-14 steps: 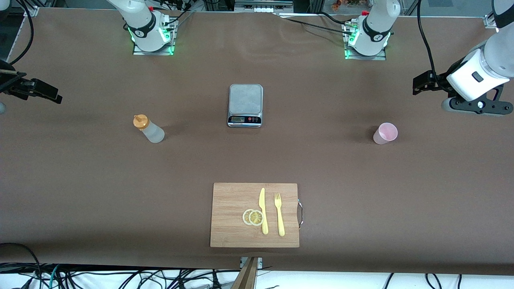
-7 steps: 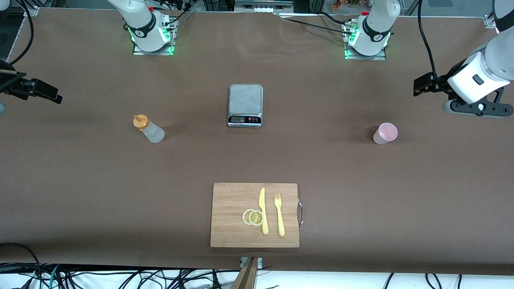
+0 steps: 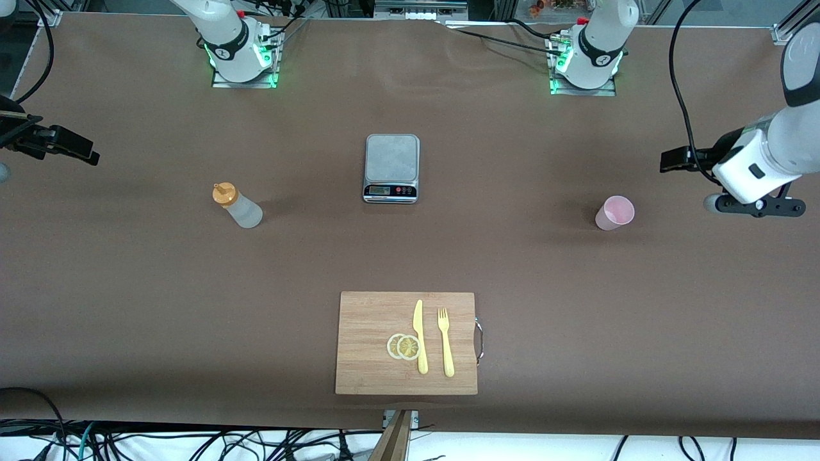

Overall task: Add sauce to pink cup with both arms
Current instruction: 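Reach the left gripper down and grasp the pink cup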

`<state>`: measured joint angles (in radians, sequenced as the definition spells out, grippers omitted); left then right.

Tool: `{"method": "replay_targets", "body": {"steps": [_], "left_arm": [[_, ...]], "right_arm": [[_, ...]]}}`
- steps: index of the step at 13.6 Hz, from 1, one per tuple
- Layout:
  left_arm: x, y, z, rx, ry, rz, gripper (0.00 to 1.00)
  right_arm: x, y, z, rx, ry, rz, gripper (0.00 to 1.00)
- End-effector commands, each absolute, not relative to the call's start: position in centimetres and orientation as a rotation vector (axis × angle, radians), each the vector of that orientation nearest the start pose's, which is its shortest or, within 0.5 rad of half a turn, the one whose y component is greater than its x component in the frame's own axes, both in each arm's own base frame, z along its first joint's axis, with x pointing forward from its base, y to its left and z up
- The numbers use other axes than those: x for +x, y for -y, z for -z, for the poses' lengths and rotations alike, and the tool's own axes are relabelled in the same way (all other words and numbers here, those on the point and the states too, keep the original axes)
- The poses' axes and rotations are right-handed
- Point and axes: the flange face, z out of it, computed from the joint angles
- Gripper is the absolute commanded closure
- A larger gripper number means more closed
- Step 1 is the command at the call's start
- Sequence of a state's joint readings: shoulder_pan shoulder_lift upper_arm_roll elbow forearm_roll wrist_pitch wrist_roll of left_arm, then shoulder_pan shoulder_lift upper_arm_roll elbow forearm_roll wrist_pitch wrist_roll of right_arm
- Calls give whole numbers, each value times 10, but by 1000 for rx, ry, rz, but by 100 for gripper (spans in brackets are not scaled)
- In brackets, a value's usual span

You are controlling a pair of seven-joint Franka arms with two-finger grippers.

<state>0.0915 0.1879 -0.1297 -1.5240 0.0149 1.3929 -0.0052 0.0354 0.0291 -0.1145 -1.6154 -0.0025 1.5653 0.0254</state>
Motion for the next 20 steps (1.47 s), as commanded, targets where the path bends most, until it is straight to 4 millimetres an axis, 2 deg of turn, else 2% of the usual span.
{"method": "replay_targets", "body": {"steps": [1,4,6,8,9,13,16,20], "left_arm": [[586,8,-510,-3113,-46,-501,0],[595,-22,-446,-3139,-60,-461,0],[594,-44,-410,-3158,-161,-406,0],[595,-64,-365,-3152,-146,-397,0],[593,-67,-346,-3145,-148,-403,0],[567,-62,-298,-3143,-141,-374,0],[545,-54,-285,-3140,-154,-327,0],[537,-51,-269,-3141,-161,-242,0]], "right_arm": [[555,42,-589,-3139,-149,-128,0],[555,42,-589,-3139,-149,-128,0],[555,42,-589,-3137,-149,-128,0],[555,42,-589,-3139,-147,-128,0],[555,42,-589,-3137,-149,-128,0],[555,42,-589,-3137,-149,-130,0],[555,42,-589,-3137,-149,-128,0],[555,42,-589,-3137,-149,-130,0]]}}
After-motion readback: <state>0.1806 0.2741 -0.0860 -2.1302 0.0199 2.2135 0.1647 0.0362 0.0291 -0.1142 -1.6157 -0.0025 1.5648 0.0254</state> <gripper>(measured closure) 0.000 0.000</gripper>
